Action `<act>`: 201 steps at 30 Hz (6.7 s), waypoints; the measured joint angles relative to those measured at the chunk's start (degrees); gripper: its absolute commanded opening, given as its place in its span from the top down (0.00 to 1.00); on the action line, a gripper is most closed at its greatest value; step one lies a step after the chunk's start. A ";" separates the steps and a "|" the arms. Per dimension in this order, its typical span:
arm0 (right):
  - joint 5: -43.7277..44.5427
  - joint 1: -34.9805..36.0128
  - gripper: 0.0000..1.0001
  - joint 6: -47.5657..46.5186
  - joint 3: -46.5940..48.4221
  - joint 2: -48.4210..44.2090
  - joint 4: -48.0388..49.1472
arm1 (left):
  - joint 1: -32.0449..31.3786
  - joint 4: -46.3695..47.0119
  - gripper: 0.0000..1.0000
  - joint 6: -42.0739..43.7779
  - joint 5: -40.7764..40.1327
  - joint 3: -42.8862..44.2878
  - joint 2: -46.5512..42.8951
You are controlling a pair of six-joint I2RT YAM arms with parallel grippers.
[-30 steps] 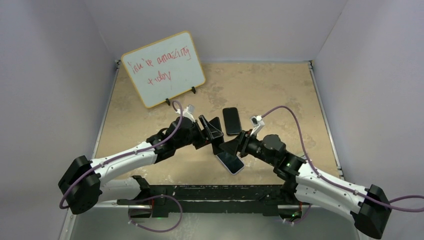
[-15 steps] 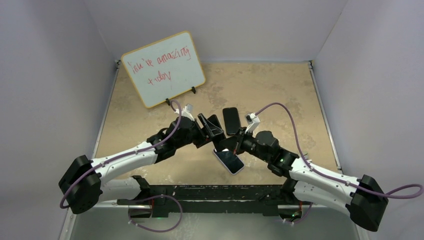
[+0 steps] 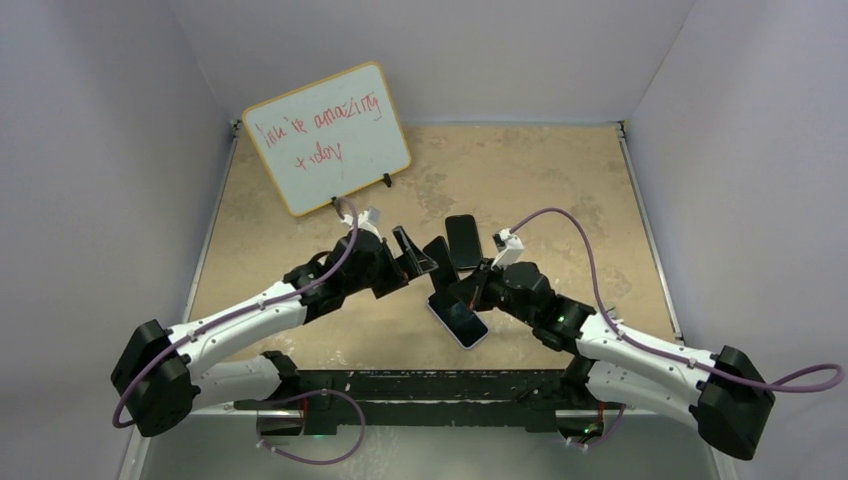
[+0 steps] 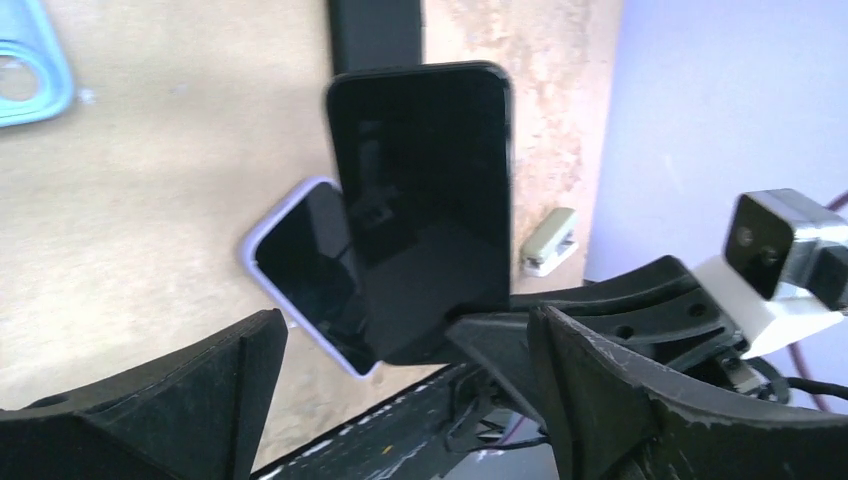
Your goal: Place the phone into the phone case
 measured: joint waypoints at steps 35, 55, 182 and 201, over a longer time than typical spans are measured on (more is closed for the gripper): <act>2.71 0.00 1.00 1.03 0.79 -10.21 -5.66 | 22.91 -35.60 0.48 -26.03 -17.86 3.43 11.67; 2.73 0.00 1.00 1.11 -0.28 -10.14 -6.45 | 22.91 -28.92 0.88 -25.03 -14.73 2.49 18.10; -2.40 10.36 0.85 20.41 7.74 44.11 26.64 | 31.54 18.40 0.79 26.43 33.51 -23.06 10.05; -1.42 11.30 0.45 13.81 11.32 30.93 5.90 | 31.78 21.35 0.82 25.11 35.21 -23.76 11.50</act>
